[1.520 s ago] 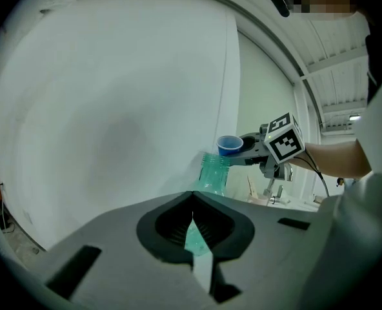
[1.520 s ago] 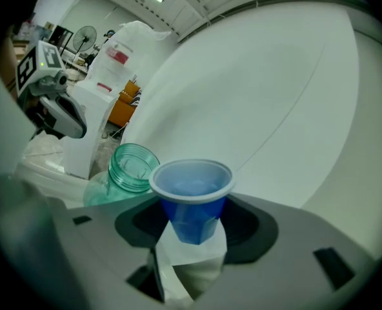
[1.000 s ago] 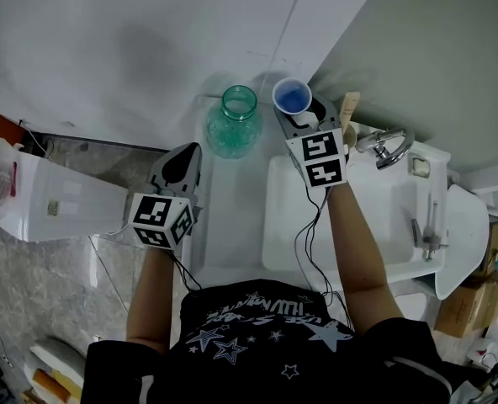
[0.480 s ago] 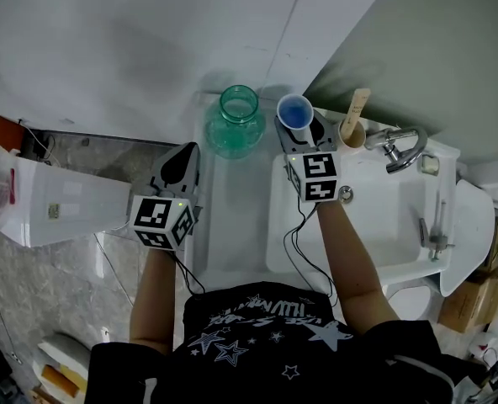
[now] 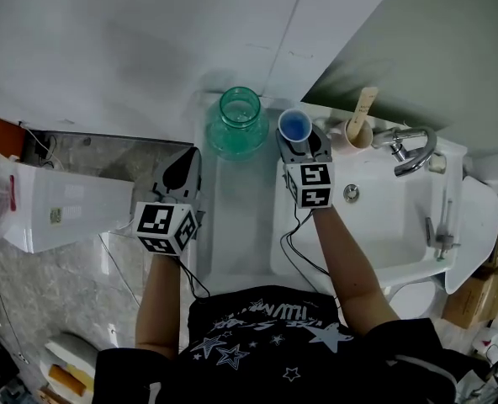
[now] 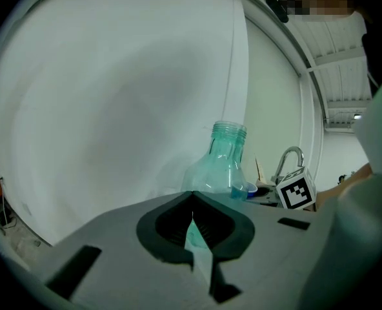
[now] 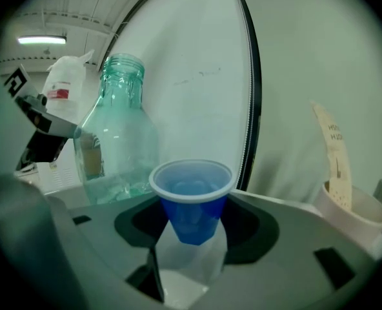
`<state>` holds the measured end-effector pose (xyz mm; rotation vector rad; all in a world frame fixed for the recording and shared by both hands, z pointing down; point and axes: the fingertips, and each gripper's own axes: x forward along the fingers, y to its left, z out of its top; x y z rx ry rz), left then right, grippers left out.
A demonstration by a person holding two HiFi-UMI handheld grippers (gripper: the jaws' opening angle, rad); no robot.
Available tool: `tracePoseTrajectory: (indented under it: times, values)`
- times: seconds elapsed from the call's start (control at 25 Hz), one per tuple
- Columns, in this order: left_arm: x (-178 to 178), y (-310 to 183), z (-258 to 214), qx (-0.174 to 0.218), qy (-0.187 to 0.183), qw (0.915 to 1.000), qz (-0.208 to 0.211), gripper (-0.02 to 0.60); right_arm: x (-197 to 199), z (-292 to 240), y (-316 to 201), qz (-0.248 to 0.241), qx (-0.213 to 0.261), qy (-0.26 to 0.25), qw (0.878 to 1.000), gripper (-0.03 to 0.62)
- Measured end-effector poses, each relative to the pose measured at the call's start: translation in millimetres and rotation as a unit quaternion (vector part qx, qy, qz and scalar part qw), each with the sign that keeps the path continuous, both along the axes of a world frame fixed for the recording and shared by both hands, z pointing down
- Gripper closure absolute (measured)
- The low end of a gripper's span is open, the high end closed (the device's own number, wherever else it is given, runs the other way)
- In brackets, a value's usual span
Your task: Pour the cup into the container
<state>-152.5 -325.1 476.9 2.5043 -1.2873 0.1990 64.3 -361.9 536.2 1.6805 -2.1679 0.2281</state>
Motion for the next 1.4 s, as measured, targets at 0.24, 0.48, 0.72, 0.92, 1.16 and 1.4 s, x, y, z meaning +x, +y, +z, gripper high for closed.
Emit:
tracePoseTrajectory:
  times: [0.24,0.48,0.72,0.92,1.16,1.4]
  values:
    - [-2,2,11,-0.015,0.004,0.9999,-0.005,0.569,3,23,3,0.016,-0.022,-0.018,0.999,0.345]
    - [-4,5,18,-0.022,0.0,0.9997,-0.006,0.569,4,33,6,0.022,-0.03,-0.025,0.999,0.344]
    - [-2,7,23,-0.027,-0.002,0.9996,-0.004,0.569,0,37,8,0.021,-0.026,-0.034,0.999,0.339]
    - [3,8,21,-0.027,0.0,0.9996,-0.001,0.569,-3,37,8,0.023,-0.021,-0.03,0.999,0.322]
    - [0,9,18,-0.022,0.001,0.9998,-0.004,0.569,0,36,9,0.033,-0.013,-0.013,0.999,0.276]
    - [-5,15,11,-0.007,-0.005,0.9998,-0.015,0.569,4,27,23,0.033,-0.017,-0.021,0.999,0.233]
